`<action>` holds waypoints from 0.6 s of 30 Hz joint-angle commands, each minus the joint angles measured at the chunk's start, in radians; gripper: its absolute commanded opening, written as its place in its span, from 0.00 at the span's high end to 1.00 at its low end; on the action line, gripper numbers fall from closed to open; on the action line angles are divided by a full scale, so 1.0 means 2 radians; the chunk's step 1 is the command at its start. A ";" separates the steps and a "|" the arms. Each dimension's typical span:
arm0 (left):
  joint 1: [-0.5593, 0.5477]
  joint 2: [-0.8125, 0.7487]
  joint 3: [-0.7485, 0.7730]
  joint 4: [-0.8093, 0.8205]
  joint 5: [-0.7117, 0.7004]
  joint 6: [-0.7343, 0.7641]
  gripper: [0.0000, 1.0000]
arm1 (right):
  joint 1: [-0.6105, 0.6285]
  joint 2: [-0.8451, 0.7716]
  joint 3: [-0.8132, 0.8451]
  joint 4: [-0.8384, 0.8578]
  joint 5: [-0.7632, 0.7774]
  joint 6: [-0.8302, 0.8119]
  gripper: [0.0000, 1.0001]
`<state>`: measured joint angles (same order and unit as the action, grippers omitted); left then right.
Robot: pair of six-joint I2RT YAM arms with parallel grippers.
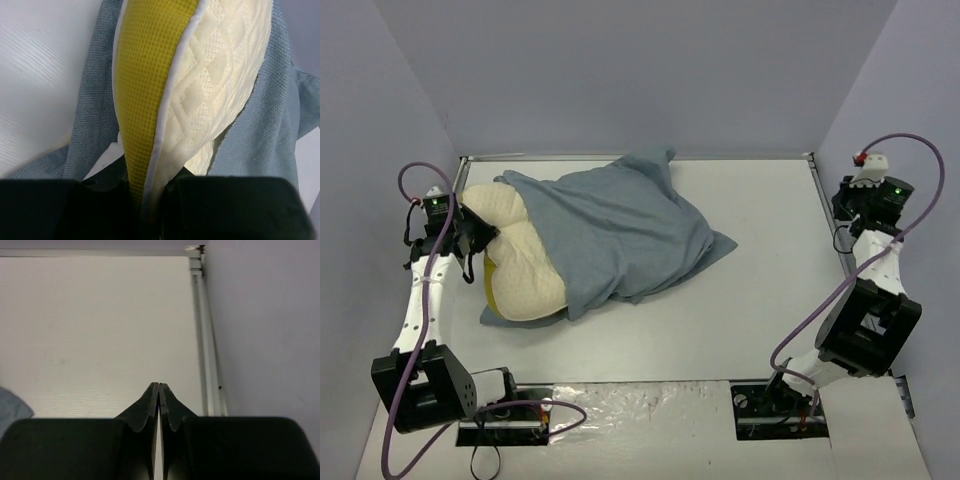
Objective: Remove the pillowcase from the pillow
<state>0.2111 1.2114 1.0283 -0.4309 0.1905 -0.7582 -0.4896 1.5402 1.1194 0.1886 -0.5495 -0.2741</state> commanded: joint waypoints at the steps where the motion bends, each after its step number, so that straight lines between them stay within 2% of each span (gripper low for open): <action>1: 0.025 0.015 0.043 0.030 -0.022 0.000 0.98 | -0.030 -0.029 -0.022 0.049 0.004 -0.004 1.00; 4: 0.029 0.034 0.052 0.044 0.005 0.008 0.98 | -0.057 -0.023 -0.020 0.006 -0.066 -0.024 1.00; 5: 0.029 0.042 0.052 0.045 0.017 0.009 0.98 | -0.048 -0.005 0.000 -0.028 -0.101 -0.064 0.99; 6: 0.026 0.052 0.050 0.050 0.049 0.011 0.98 | -0.036 0.006 0.012 -0.068 -0.169 -0.097 0.88; 7: 0.021 0.068 0.049 0.049 0.060 0.013 0.98 | -0.018 0.018 0.026 -0.162 -0.184 -0.132 0.77; 8: 0.019 0.072 0.047 0.047 0.067 0.016 0.98 | 0.005 0.037 0.040 -0.191 -0.188 -0.180 0.56; 11: 0.006 0.066 0.033 0.046 0.065 0.048 0.98 | 0.119 0.055 0.036 -0.222 -0.195 -0.207 0.33; 13: 0.001 0.059 0.033 0.029 0.057 0.064 0.98 | 0.167 0.060 0.035 -0.220 -0.192 -0.223 0.22; 14: -0.002 0.059 0.037 0.022 0.054 0.078 0.98 | 0.191 0.060 0.035 -0.217 -0.182 -0.236 0.03; 15: -0.004 0.059 0.040 0.011 0.050 0.084 0.98 | 0.238 0.058 0.027 -0.193 -0.163 -0.252 0.00; 16: -0.005 0.059 0.043 0.008 0.044 0.088 0.98 | 0.263 0.058 0.022 -0.181 -0.113 -0.267 0.00; 18: -0.005 0.060 0.046 0.004 0.039 0.096 0.98 | 0.297 0.060 0.010 -0.157 -0.069 -0.306 0.00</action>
<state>0.2070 1.3663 1.0698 -0.4068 0.2852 -0.6373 0.0456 1.6920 1.1606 -0.1471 -0.7921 -0.7277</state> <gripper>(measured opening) 0.131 0.998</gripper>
